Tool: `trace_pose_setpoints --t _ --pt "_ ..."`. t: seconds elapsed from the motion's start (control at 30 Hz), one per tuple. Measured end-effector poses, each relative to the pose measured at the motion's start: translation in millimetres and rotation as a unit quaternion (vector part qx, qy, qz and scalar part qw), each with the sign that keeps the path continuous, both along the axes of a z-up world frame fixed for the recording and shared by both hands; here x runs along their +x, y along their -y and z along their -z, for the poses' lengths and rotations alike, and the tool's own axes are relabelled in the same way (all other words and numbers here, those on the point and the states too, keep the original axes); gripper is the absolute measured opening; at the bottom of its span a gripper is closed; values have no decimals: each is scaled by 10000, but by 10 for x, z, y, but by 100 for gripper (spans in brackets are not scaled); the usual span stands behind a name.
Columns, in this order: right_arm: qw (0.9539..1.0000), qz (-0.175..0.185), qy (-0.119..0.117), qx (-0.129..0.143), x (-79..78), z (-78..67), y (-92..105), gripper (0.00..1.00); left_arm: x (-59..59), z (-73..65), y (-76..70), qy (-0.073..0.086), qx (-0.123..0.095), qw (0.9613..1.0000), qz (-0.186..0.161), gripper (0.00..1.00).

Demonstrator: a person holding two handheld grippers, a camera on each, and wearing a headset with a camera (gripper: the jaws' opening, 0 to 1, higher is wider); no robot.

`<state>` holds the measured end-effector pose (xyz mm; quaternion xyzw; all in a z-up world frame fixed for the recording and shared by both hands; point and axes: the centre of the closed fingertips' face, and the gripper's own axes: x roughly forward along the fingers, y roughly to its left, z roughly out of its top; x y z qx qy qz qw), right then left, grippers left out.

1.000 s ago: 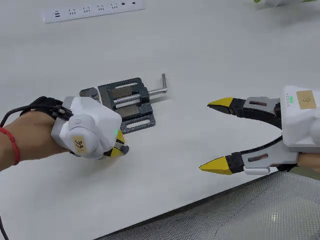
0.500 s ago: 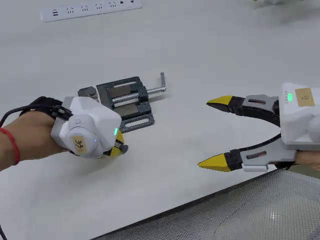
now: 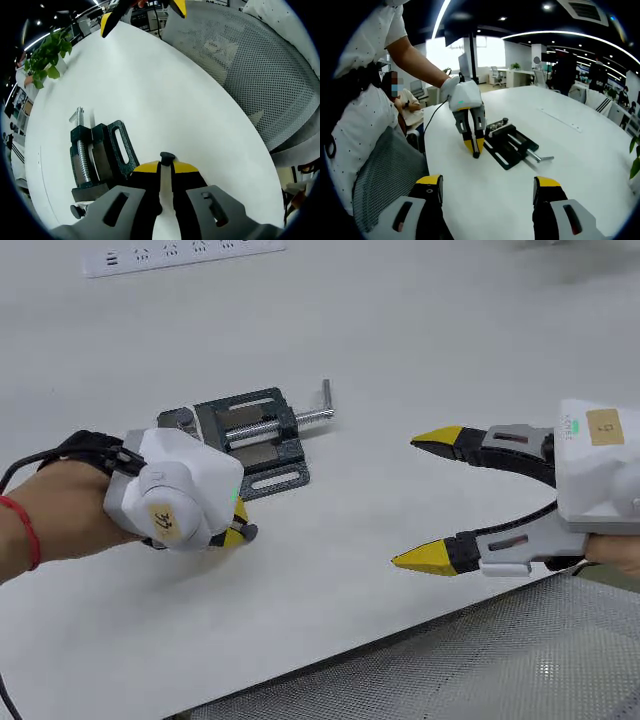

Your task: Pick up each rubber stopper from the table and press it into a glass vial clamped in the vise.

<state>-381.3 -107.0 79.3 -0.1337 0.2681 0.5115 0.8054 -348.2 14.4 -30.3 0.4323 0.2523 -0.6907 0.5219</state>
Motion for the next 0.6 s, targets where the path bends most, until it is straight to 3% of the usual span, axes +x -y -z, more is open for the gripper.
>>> trace_pose_setpoints --t 0.2,0.27,0.33,0.43,0.47,0.53,0.57,0.6 --pt "10000 -65 13 8 4 -42 -50 71 34 -131 24 -63 -268 9988 -399 4" --pt "10000 -87 30 22 15 -53 -60 71 43 -245 37 -129 -454 9964 -707 4" --pt "9999 -130 57 38 34 -99 -101 71 37 -390 69 -229 -717 9916 -1055 4" --pt "9996 -192 76 171 77 -223 -209 70 40 -583 73 -402 -1101 9806 -1574 4" --pt "9994 -246 120 208 105 -253 -240 70 21 -670 75 -533 -1256 9739 -1815 4" --pt "9991 -308 147 233 130 -316 -303 69 3 -785 83 -644 -1470 9652 -2067 4" --pt "9990 -340 124 253 154 -361 -352 68 2 -851 71 -705 -1602 9582 -2264 4" --pt "9990 -357 84 260 165 -391 -391 67 -8 -895 65 -758 -1685 9536 -2376 4"
